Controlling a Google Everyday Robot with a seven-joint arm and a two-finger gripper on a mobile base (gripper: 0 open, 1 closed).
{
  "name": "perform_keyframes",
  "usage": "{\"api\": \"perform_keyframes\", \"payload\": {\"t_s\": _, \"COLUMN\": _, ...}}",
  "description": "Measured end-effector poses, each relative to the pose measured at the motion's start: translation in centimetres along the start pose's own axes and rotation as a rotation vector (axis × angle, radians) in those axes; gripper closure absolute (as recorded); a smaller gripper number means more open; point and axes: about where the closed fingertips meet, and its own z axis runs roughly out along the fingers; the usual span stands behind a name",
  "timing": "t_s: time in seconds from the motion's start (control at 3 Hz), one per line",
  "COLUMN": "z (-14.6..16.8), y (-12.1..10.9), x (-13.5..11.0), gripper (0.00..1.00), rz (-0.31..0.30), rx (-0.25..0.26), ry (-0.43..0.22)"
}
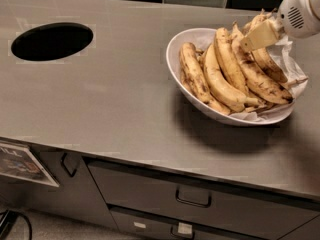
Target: Pick banana from white bowl
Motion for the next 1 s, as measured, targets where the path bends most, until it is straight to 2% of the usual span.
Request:
{"api": "perform_keyframes", "payload": {"t_s": 0.67, "z": 0.69, "y": -0.3, "x": 0.32, "gripper": 0.4, "rz": 0.01, "rx": -0.037, "ry": -0.015}}
{"api": "perform_keyframes", "payload": {"t_s": 1.0, "z": 0.55, "y": -0.34, "x": 0.19, "gripper": 0.4, "rz": 0.01, "rx": -0.037, "ry": -0.015}}
